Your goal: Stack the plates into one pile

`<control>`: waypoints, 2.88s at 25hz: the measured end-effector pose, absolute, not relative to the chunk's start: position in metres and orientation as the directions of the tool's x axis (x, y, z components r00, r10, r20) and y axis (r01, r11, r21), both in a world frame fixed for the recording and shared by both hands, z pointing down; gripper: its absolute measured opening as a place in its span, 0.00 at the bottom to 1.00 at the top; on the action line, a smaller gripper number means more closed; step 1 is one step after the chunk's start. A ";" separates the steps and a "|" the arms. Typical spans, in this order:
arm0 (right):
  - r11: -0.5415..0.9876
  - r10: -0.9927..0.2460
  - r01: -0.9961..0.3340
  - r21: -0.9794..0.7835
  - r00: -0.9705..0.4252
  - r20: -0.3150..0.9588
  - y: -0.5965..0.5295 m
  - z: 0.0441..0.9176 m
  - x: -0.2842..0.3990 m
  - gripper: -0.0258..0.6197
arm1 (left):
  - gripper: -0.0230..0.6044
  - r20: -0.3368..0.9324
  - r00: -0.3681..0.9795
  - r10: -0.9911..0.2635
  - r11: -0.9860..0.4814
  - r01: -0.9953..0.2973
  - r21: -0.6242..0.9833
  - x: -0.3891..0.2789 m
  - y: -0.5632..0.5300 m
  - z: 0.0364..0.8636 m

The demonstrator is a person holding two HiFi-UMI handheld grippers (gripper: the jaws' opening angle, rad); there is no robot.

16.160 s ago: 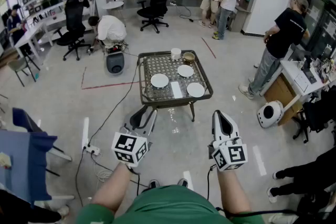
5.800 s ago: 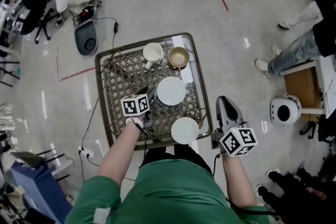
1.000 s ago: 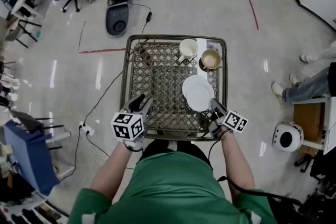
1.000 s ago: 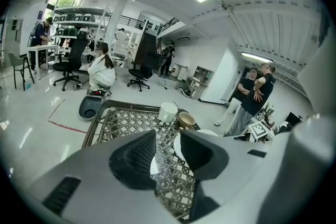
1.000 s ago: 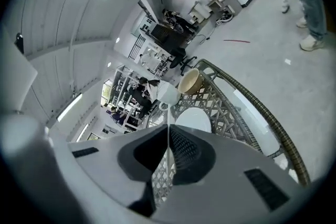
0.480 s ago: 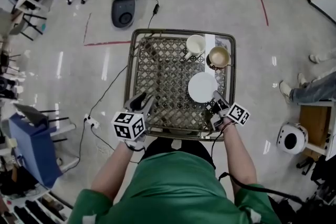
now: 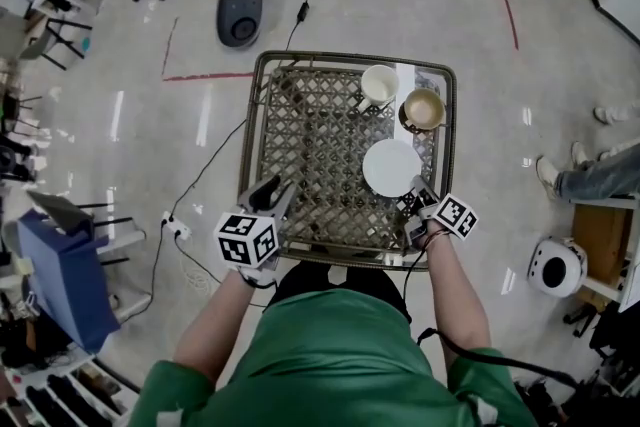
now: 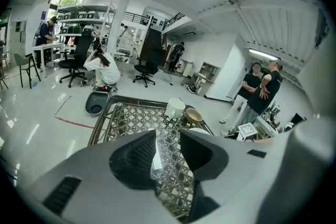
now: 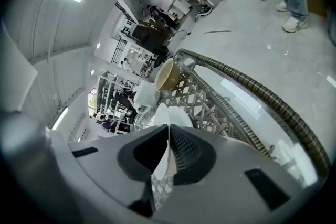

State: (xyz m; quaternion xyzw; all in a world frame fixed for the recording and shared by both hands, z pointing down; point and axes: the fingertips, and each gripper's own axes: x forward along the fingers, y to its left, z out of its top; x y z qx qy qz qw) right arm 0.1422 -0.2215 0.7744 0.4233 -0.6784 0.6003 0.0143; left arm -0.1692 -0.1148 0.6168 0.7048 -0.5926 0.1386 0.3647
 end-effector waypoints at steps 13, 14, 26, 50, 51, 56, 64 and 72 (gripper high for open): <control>0.028 -0.450 -0.787 -0.616 -0.560 0.695 -0.224 0.800 0.137 0.10 | 0.28 0.646 0.252 -0.720 -0.023 -0.940 0.341 -0.171 -0.108 0.625; 0.051 -0.440 -0.805 -0.591 -0.549 0.710 -0.224 0.800 0.136 0.11 | 0.28 0.646 0.252 -0.721 -0.022 -0.939 0.342 -0.171 -0.108 0.624; 0.244 -0.541 -0.890 -0.384 -0.454 0.708 -0.243 0.759 0.132 0.33 | 0.28 0.632 0.250 -0.734 -0.027 -0.940 0.340 -0.168 -0.110 0.626; 0.532 -0.835 -0.846 0.036 -0.517 0.189 -0.257 0.432 0.103 0.10 | 0.28 0.263 0.154 -0.953 -0.130 -0.986 0.108 -0.177 -0.189 0.443; 0.540 -0.834 -0.841 0.048 -0.526 0.166 -0.254 0.419 0.100 0.10 | 0.28 0.242 0.157 -0.958 -0.136 -0.986 0.101 -0.175 -0.189 0.433; 0.552 -0.833 -0.821 0.145 -0.549 0.062 -0.242 0.361 0.094 0.10 | 0.28 0.145 0.155 -0.977 -0.148 -0.987 0.055 -0.165 -0.194 0.383; 0.605 -0.774 -0.754 0.255 -0.633 -0.036 -0.217 0.310 0.062 0.10 | 0.28 0.034 0.162 -0.986 -0.165 -0.980 -0.108 -0.146 -0.181 0.316; 0.611 -0.755 -0.744 0.268 -0.650 -0.084 -0.216 0.293 0.062 0.10 | 0.28 0.002 0.165 -0.986 -0.161 -0.955 -0.249 -0.120 -0.180 0.288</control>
